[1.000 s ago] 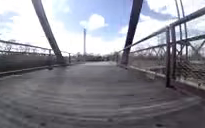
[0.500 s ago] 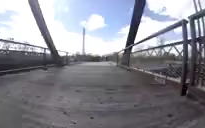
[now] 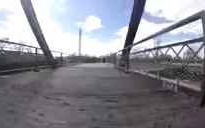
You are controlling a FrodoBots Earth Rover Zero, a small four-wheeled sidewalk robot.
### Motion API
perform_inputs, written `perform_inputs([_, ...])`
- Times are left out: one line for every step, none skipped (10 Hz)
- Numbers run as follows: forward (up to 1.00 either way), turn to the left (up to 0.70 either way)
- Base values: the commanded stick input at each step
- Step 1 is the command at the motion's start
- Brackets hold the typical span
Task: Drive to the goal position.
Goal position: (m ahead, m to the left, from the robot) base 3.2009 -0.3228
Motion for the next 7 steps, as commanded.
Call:
perform_inputs([1.00, 0.00])
perform_inputs([1.00, 0.00])
perform_inputs([1.00, 0.00])
perform_inputs([1.00, 0.00])
perform_inputs([1.00, 0.00])
perform_inputs([1.00, 0.00])
perform_inputs([1.00, 0.00])
